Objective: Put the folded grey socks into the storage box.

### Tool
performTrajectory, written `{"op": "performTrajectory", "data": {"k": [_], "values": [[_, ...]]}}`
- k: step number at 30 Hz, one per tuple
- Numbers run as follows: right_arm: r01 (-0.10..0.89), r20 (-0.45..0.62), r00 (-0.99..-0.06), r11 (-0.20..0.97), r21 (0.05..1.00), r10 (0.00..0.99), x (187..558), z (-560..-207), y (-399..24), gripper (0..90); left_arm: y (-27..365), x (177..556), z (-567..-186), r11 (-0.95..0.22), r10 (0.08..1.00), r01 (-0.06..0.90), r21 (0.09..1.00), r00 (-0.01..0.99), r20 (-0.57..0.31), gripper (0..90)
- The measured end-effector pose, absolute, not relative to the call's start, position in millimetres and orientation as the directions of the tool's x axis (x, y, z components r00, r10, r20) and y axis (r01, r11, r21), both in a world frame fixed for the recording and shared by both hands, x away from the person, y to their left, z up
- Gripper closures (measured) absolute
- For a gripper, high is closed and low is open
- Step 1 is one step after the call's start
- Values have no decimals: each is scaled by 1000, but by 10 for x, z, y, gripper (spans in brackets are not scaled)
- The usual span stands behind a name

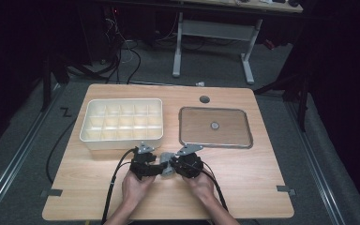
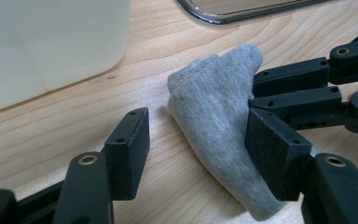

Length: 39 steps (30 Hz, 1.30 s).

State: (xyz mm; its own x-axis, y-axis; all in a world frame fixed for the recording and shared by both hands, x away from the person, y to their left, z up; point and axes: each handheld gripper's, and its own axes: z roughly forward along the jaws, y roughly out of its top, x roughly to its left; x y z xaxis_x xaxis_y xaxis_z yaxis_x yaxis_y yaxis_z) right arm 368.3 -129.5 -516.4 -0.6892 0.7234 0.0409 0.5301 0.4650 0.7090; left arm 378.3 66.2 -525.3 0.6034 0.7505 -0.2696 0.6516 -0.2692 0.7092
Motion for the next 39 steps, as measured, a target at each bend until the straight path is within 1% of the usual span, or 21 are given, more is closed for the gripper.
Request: {"op": "performTrajectory", "data": {"k": [4,7,18,21,25,30,36,39], "values": [[544,69,-681,440,714,729,3670,-5189,-1340,793,647,3805,-5249,-290,750,643,708,612,-248,394],[548,74,-679,437,713,731,3643,-5196,-1376,793,638,3832,-5251,-291,752,649,703,609,-252,392],[530,66,-699,453,717,712,3598,-5205,-1338,790,747,3902,-5252,-249,723,686,683,601,-341,408],[517,63,-706,454,725,705,3586,-5217,-1297,785,790,3945,-5259,-215,716,707,674,583,-384,409],[498,41,-713,465,732,700,3579,-5222,-1251,777,807,3969,-5278,-209,706,715,668,582,-403,421],[496,38,-714,466,733,699,3581,-5224,-1256,763,789,3985,-5308,-206,681,721,662,592,-432,466],[484,30,-717,467,740,697,3580,-5233,-1273,737,762,3969,-5311,-230,654,718,657,613,-442,593],[488,31,-711,461,741,703,3585,-5232,-1283,690,764,3963,-5308,-241,651,713,658,622,-435,643]]}}
